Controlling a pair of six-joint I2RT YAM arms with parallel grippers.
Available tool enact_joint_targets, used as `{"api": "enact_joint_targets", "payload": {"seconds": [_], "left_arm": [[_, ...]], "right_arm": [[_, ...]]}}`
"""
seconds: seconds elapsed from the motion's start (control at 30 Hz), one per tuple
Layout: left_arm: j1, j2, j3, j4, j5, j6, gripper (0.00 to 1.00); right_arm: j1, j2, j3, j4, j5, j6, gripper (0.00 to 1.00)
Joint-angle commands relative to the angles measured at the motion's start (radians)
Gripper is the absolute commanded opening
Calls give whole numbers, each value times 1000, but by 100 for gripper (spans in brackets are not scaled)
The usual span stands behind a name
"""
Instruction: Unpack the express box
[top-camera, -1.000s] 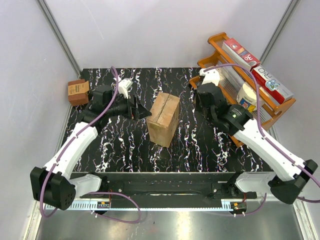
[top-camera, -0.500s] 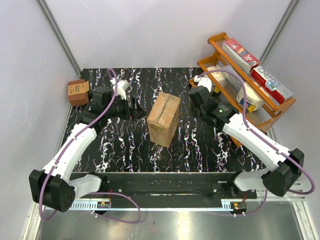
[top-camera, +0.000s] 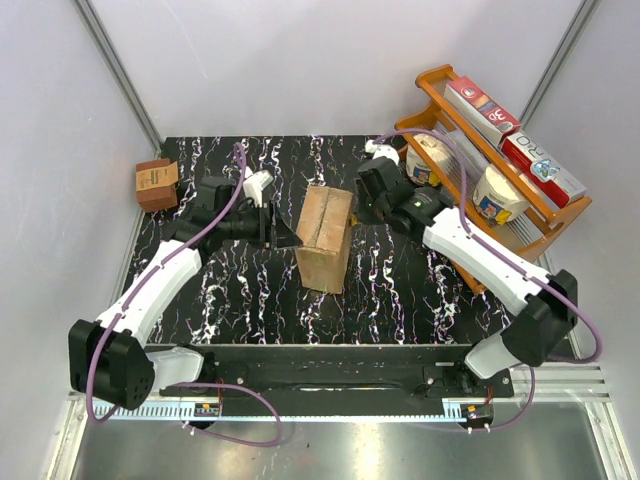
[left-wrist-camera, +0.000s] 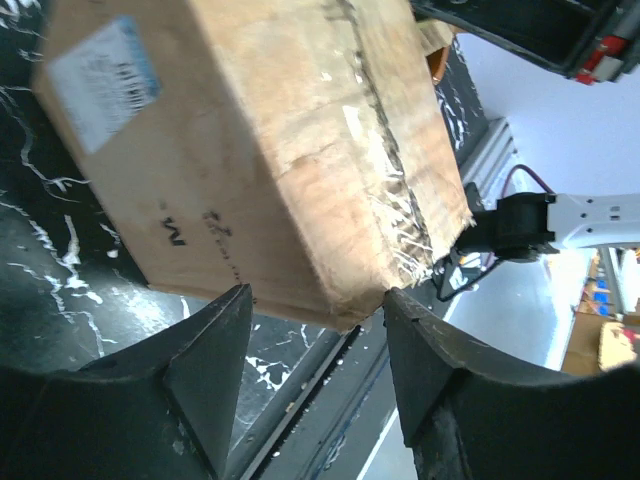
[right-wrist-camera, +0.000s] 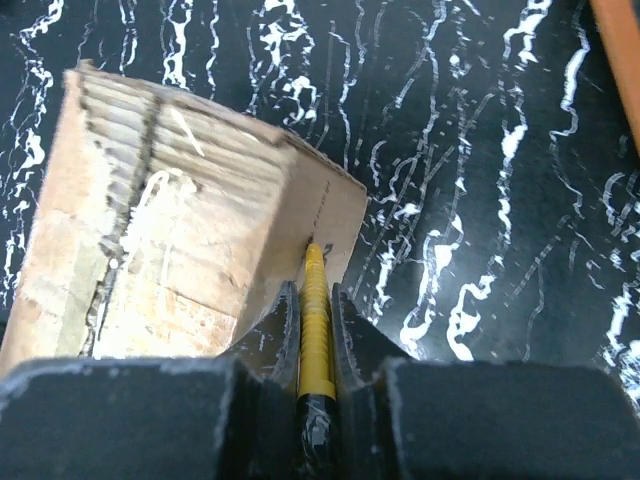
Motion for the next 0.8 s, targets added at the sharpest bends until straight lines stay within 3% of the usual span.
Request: {"api": "enact_joint_targets", "payload": {"seconds": [0.0, 0.2, 0.43, 0.67, 0.77], "left_arm": [[1, -24, -46, 109, 111, -77, 58], [1, -34, -70, 126, 102, -91, 57], [1, -56, -49, 152, 21, -135, 85], [1, -53, -29, 144, -131, -210, 92], [1, -2, -12, 69, -246, -267, 93]], "right_arm": [[-4, 39, 49, 186, -151, -38, 0], [-4, 81, 92, 305, -223, -139, 0], [2, 47, 190, 154, -50, -170, 0], [138, -2, 239, 84, -28, -256, 0], [189, -5, 244, 59, -16, -247, 0]]}}
